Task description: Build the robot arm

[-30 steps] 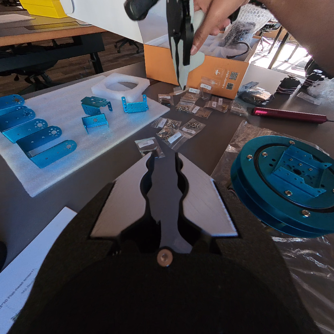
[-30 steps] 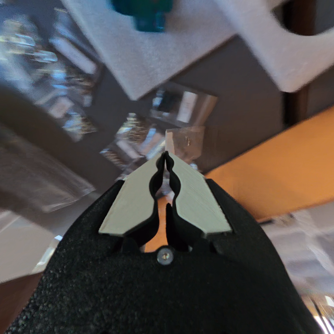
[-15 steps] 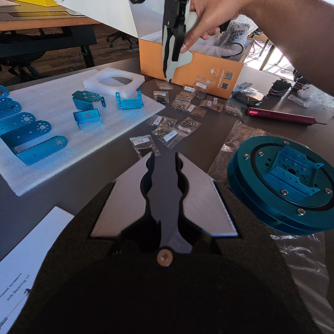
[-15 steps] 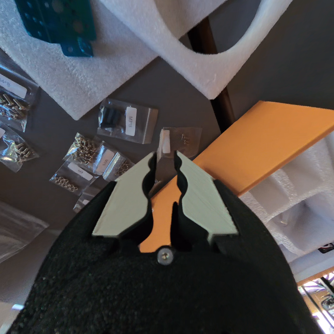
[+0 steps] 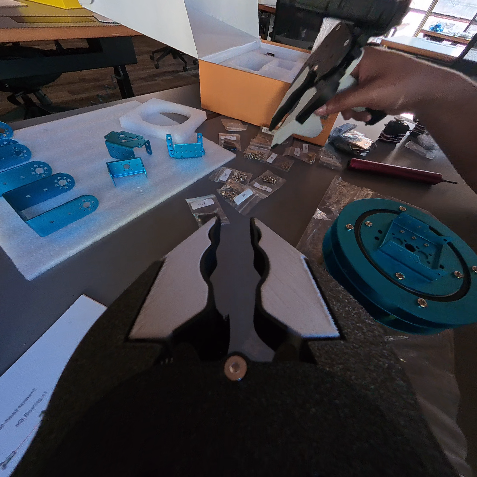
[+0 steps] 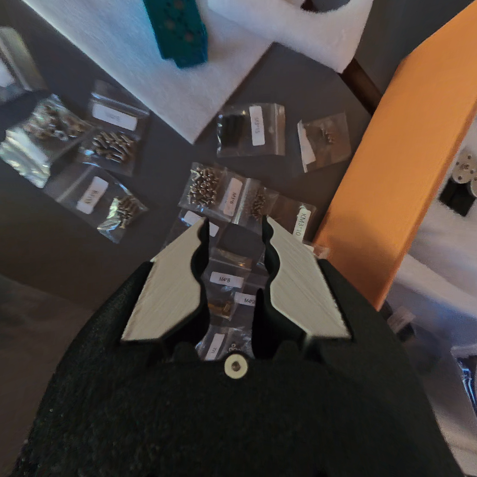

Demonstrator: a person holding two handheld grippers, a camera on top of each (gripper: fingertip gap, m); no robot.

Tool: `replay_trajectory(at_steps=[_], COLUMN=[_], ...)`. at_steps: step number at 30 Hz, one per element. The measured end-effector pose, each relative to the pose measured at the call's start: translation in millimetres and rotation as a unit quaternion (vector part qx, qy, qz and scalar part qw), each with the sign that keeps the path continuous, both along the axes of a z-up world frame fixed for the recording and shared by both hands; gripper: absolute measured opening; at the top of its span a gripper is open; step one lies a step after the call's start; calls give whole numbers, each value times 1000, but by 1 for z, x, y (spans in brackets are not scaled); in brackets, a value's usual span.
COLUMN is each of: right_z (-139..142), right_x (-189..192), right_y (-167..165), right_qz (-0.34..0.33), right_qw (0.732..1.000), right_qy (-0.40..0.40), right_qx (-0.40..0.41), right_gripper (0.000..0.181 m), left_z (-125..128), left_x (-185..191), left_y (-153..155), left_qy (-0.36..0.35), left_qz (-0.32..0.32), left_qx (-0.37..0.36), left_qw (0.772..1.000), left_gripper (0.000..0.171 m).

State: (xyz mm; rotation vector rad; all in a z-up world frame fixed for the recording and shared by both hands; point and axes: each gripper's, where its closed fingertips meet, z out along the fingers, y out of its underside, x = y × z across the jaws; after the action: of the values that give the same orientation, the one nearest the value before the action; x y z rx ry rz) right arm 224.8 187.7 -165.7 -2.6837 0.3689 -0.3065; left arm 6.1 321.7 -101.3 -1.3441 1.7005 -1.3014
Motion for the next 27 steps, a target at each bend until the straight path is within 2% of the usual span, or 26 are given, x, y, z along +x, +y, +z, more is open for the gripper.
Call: replay_trajectory(at_steps=[3,4,7,11,13,16,20,22,24,27], right_z=[-18,-18,-17,4,17,23,13,5,-2,1], right_x=[8,5,5,2,-3,-29,-52,-40,-14,14], right_y=[3,10,16,23,34,56,56,46,34,19], right_qz=[-31,-34,-29,-11,-5,17,44,23,-8,-5], right_qw=[999,999,999,999,1000,995,985,990,996,998], right_qy=[7,27,37,10,8,93,165,142,79,6], right_qx=[-31,-17,-21,-28,-4,43,26,-1,-32,-67], right_gripper=[37,22,1,0,0,0,0,0,0,25], left_z=[-3,-4,-4,-3,-2,-1,2,3,4,2], left_x=[0,0,-1,-2,-2,-2,-2,-2,-2,-2], left_y=[-3,-4,-6,-7,-7,-6,-4,-3,-3,-3], left_qy=[4,4,3,-1,-1,-3,-7,-9,-10,-7], left_qz=[-4,-5,-6,-8,-9,-8,-3,-3,-2,-2], left_qx=[2,5,16,24,19,18,22,22,23,22], left_qw=[1000,1000,1000,1000,1000,1000,1000,1000,1000,1000], left_gripper=[22,22,22,22,22,22,22,22,22,22])
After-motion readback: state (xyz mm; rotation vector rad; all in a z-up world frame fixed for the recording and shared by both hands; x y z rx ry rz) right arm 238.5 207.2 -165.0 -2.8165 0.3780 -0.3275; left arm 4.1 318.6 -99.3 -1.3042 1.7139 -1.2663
